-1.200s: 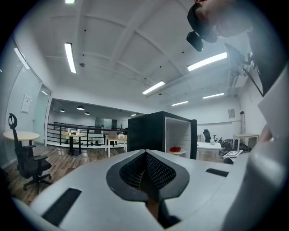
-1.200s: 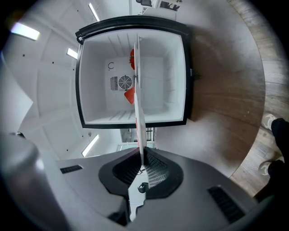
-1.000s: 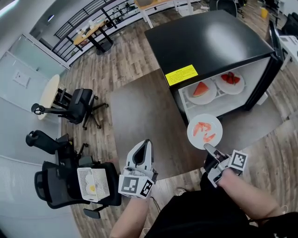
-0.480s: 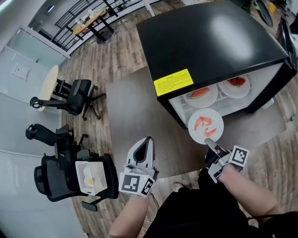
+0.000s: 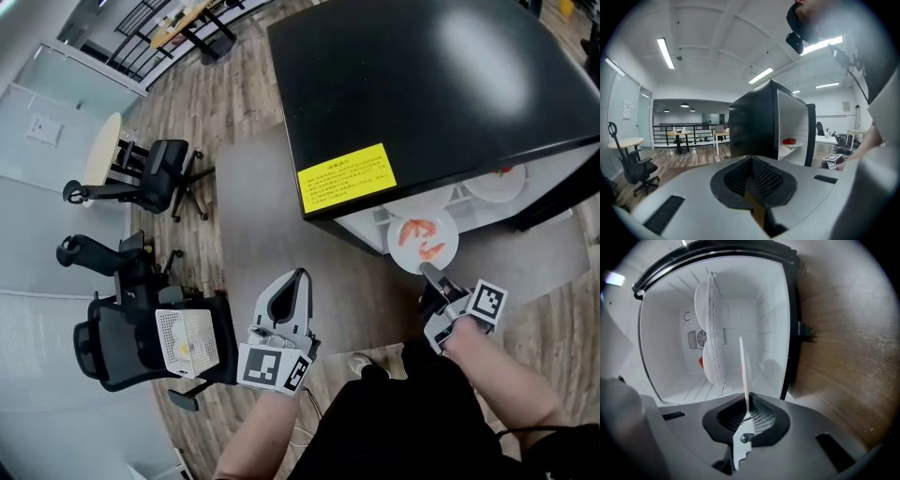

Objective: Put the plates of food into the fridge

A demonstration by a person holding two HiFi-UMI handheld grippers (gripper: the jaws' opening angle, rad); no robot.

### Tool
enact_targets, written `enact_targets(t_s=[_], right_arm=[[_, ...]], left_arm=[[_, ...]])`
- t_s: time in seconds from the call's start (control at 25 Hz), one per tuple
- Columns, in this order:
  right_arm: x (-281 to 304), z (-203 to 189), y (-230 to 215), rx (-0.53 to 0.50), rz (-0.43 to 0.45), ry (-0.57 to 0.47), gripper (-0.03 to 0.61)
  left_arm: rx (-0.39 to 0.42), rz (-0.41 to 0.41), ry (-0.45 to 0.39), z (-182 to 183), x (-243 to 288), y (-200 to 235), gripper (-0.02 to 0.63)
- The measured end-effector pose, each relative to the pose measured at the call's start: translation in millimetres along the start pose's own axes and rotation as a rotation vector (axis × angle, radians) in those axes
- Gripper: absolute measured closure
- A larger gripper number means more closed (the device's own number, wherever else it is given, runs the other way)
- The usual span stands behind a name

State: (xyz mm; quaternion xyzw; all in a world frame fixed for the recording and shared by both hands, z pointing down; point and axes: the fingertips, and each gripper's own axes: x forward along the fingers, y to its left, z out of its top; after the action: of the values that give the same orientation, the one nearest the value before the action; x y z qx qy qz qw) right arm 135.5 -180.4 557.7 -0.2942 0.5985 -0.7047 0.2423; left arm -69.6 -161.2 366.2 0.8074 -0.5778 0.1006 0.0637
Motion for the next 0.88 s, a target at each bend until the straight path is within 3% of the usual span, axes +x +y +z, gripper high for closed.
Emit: enact_targets(t_s=[0.32,0.88], right_arm=[[25,22,-21,0.001,-0.029,0.007,0.56],[65,48,-39,0.007,-0.053,0.012,0.56]], left_arm=[[-0.036,0.048,0.048,-27,7,11,0.611],[-0.051,0.087,0.07,-33,19,25,0.611]])
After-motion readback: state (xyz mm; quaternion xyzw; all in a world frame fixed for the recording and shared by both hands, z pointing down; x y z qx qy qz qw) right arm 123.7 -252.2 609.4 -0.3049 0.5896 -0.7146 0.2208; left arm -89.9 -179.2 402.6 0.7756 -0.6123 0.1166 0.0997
